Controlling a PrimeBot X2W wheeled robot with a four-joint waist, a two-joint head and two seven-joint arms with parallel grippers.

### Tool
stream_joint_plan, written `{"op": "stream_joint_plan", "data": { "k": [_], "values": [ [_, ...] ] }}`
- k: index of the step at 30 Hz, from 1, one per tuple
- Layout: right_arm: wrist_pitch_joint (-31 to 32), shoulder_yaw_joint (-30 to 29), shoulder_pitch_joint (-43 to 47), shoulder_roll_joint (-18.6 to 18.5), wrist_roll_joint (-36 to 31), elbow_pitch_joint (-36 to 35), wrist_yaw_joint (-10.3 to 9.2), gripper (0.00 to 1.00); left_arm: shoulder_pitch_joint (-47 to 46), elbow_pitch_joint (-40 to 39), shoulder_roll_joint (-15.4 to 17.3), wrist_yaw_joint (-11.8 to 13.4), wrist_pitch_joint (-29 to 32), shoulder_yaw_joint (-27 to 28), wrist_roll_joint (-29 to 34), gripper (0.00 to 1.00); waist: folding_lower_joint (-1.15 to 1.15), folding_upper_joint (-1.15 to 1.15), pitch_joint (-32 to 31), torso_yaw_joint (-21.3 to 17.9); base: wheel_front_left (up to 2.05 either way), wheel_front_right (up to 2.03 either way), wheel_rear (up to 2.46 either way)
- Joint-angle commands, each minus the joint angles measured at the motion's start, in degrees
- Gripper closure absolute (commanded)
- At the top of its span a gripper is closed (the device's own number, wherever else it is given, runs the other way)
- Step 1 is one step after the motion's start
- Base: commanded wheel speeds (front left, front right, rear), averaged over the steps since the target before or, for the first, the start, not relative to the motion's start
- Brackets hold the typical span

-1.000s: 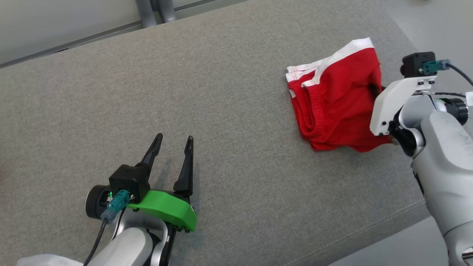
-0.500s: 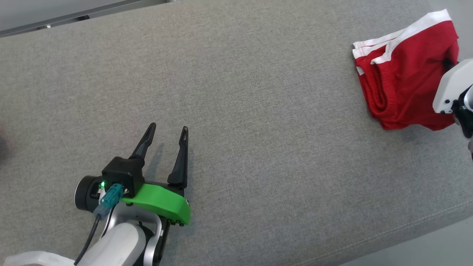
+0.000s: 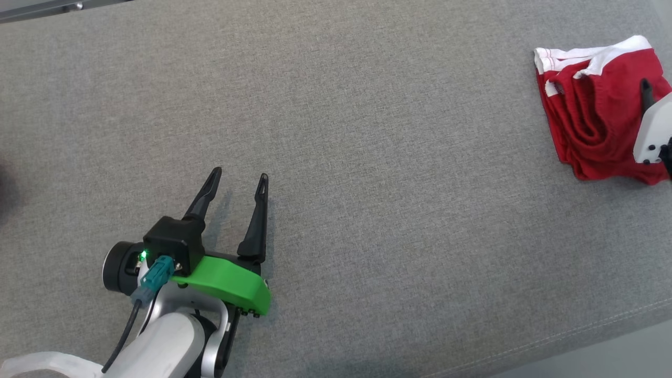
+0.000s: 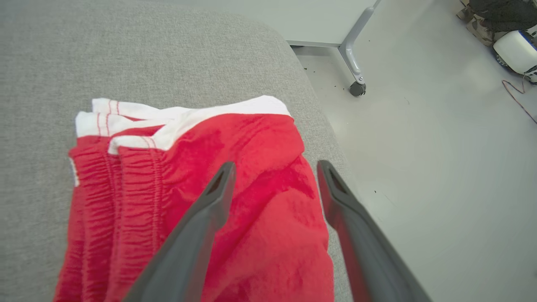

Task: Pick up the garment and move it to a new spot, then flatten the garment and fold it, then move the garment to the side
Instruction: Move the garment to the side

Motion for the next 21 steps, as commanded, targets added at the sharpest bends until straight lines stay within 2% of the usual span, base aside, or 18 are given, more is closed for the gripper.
{"op": "stream_joint_plan", "data": {
  "k": [1,10,21],
  "values": [
    [-0.51,-0.22,-0.53,0.44,-0.34,0.61,-0.02,0.00,-0.88,-0.27,0.49,0.20,0.00,0.09,0.23,0.00,0.00,0.24,-0.09,-0.01,0.00,0.00,0.00],
    [-3.76,0.91,-1.92,2.47,-1.10,2.74,-0.02,0.00,0.11,0.42,0.02,0.27,-0.93,0.77,-0.98,0.00,0.00,0.24,-2.07,-0.14,0.00,0.00,0.00],
    [-6.89,7.62,-2.79,5.19,3.40,0.15,-0.02,0.00,2.56,3.45,-0.80,0.26,-4.60,3.56,-3.76,0.00,0.00,0.24,-8.61,1.27,0.00,0.00,0.00]
  ]
}}
